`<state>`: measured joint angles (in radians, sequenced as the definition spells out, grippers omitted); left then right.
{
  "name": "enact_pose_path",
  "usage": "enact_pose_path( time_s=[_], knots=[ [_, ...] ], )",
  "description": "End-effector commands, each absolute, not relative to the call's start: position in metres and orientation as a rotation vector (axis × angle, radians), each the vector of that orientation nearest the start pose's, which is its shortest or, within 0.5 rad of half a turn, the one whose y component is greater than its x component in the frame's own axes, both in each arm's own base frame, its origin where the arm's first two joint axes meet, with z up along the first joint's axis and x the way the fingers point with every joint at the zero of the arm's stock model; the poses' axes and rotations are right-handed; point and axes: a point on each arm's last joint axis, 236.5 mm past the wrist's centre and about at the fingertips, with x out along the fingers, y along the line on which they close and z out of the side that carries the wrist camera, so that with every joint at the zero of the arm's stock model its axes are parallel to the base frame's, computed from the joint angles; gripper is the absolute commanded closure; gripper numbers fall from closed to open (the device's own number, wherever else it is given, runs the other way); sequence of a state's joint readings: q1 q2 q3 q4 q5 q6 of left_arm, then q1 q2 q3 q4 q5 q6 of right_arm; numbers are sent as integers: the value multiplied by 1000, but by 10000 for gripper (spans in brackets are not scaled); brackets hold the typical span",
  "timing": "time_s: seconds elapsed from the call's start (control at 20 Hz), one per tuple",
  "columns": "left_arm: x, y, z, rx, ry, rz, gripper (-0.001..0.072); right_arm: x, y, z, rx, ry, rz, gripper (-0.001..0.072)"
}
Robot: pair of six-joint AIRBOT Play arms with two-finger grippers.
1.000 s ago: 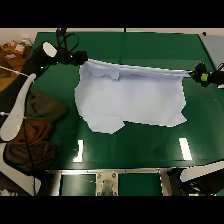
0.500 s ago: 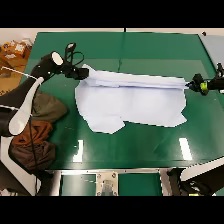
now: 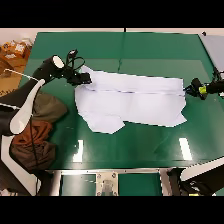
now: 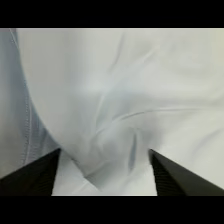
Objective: Fold the shirts.
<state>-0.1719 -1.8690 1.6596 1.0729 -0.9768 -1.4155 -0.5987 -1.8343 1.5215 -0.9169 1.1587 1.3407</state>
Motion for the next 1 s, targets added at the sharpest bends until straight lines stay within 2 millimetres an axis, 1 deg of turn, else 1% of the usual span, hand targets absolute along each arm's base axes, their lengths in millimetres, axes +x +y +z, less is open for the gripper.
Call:
enact_pose_path(
  time_s=[0.0,0.1,0.15,0.2,0.25,0.3,0.35,0.45,0.5,0.6,0.65,0.75,0.8,0.85,0.9,0.95],
  knots=[
    [491,-185,-37,-269,1317,-484,39,442,-175,-58,871,1231,-101,566],
    [472,-169,-20,-285,1426,-488,41,418,-193,-45,887,1261,-168,640],
    [463,-161,-12,-294,1469,-488,154,405,-199,-38,882,1281,-187,697],
    [455,-155,-6,-294,1507,-493,451,393,-201,-30,872,1294,-201,700],
    [446,-153,-4,-285,1544,-507,678,383,-199,-25,879,1301,-220,700],
    [440,-151,-3,-274,1570,-508,688,373,-195,-21,887,1304,-231,700],
    [435,-153,-2,-260,1579,-512,688,360,-187,-19,891,1310,-239,700],
    [427,-162,4,-225,1573,-522,689,332,-166,-20,913,1318,-255,700],
    [417,-168,9,-209,1571,-533,689,317,-158,-22,927,1313,-274,700],
    [394,-177,12,-184,1563,-556,689,282,-138,-30,1002,1315,-334,700],
    [377,-178,11,-175,1559,-563,689,264,-125,-36,1037,1325,-356,699],
    [341,-172,2,-191,1555,-541,689,234,-100,-48,1080,1353,-371,698],
    [322,-167,-5,-205,1545,-519,688,223,-88,-54,1103,1371,-378,644],
    [307,-163,-13,-216,1528,-498,688,214,-76,-61,1124,1391,-375,482],
    [293,-159,-22,-230,1509,-473,687,207,-67,-69,1146,1404,-373,365],
    [280,-155,-32,-250,1501,-446,676,202,-61,-77,1160,1418,-376,361]
  ],
)
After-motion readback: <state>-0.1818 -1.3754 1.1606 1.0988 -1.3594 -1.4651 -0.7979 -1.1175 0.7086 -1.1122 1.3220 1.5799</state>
